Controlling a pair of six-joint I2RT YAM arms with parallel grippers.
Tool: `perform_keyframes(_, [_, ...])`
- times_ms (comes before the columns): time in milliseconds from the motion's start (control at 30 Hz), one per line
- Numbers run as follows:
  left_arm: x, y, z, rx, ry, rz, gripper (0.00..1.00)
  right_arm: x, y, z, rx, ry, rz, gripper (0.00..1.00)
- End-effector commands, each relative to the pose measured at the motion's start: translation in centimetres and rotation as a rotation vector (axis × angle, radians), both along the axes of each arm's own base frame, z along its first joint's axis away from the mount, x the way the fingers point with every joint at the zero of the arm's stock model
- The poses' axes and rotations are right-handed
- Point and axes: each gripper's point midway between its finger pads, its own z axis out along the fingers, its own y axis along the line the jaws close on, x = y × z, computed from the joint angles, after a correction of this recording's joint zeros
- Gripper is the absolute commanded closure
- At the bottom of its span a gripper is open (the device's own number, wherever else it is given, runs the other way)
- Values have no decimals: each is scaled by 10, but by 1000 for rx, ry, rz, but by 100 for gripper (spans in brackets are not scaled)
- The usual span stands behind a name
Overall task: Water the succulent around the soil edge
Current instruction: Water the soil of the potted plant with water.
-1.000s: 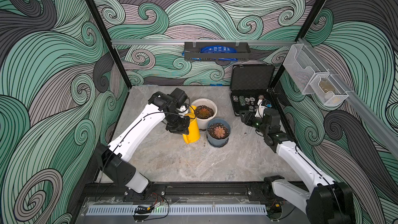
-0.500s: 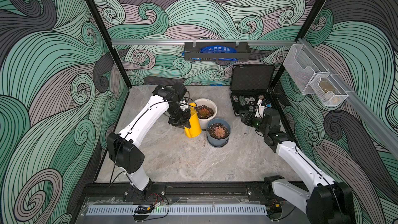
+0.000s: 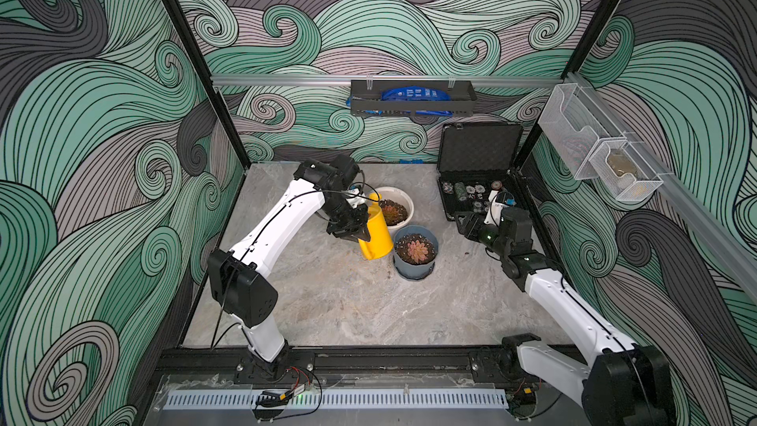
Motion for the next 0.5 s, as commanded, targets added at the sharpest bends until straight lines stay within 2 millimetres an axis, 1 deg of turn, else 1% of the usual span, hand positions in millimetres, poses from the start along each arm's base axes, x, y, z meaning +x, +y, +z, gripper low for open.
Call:
perform_keyframes(0, [-19,-7,38,-61,-146,-82,100,0,2,6,2,-33,23,38])
perform_keyframes(133, [-45,-1,38,-68,-199,-119,100,-1,1,7,-2,-33,16,38])
perform_keyframes(167, [-51,1,35,-70,-203,-123,100,-1,2,8,-4,-34,15,38])
perform_keyframes(233, [-65,7,41,-104,-247,-124,100,-2,4,10,-10,-35,19,38])
perform_keyframes(300, [-77,16,36,-104,-267,-121,100,-2,7,13,-22,-37,20,39])
perform_keyframes(367, [-88,28,30,-85,-280,-103,100,-5,15,21,-34,-49,34,39])
perform_keyframes(400, [-91,34,26,-66,-285,-88,100,-8,24,28,-39,-62,56,40])
perform_keyframes(467, [-96,47,16,-33,-294,-46,100,-18,54,46,-62,-104,125,40])
